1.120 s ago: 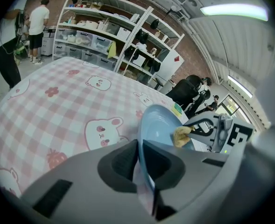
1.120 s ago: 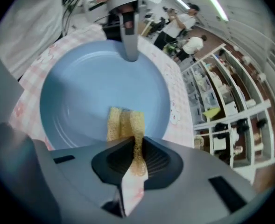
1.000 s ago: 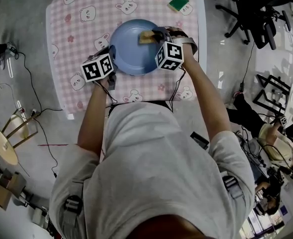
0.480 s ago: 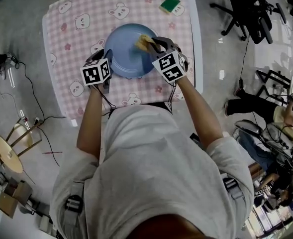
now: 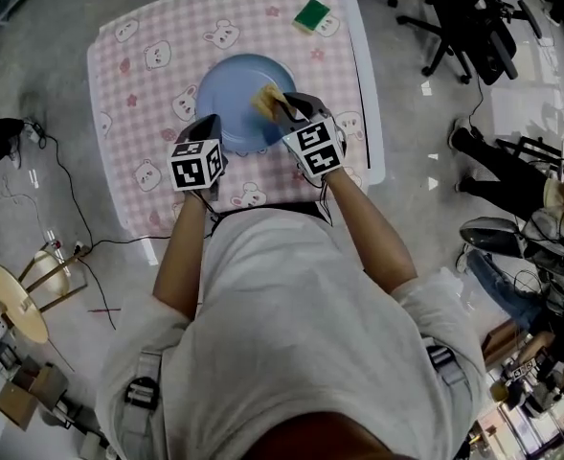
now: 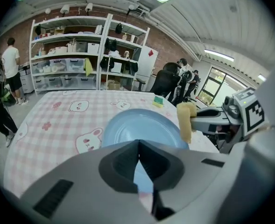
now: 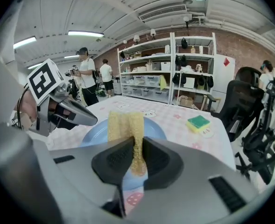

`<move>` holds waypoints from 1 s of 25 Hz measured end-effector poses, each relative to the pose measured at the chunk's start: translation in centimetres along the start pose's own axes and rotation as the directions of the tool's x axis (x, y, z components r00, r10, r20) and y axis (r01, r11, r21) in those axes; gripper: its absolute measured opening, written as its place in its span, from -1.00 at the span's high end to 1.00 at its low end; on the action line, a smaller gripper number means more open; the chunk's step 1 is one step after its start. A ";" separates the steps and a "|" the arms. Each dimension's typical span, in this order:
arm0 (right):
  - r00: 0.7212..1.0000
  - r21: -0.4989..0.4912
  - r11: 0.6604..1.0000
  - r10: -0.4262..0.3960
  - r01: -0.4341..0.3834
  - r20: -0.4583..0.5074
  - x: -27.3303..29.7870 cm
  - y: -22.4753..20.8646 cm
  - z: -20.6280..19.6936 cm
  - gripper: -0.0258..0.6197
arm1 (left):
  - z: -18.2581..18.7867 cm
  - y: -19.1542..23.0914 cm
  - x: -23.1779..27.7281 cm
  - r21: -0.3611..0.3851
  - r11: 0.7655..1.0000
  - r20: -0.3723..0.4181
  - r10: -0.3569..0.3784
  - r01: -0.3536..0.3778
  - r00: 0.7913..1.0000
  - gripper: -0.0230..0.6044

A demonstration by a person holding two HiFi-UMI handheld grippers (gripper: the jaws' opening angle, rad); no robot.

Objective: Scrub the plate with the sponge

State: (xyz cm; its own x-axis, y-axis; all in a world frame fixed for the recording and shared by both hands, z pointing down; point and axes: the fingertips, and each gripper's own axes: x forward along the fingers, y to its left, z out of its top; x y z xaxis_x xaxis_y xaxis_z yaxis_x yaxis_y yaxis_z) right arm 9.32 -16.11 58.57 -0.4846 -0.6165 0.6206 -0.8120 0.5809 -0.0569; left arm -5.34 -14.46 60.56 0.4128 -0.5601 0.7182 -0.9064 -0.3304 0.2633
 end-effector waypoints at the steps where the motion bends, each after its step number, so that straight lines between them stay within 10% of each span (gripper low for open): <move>1: 1.000 0.010 1.000 -0.003 0.003 0.007 -0.4 0.2 -0.2 0.76 | -0.3 -0.7 -0.2 0.004 1.000 0.003 -0.006 0.006 1.000 0.89; 19: 0.977 0.096 0.995 -0.050 0.030 0.205 -7.7 4.8 2.0 0.76 | 1.5 -6.2 -10.4 -0.023 0.999 0.261 -0.019 0.026 0.965 0.89; 25: 0.946 0.097 0.990 -0.129 0.104 0.297 -10.8 4.8 6.1 0.76 | 5.8 -6.1 -14.4 0.044 0.998 0.382 -0.056 0.042 0.923 0.89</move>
State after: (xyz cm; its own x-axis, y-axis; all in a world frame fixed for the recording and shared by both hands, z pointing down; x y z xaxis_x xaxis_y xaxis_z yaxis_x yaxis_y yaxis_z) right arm 8.68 -9.86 46.85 -0.4504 -0.8162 0.3619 -0.8859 0.4589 -0.0677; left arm -5.20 -8.81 44.86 0.4657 -0.7883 0.4021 -0.8833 -0.3870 0.2645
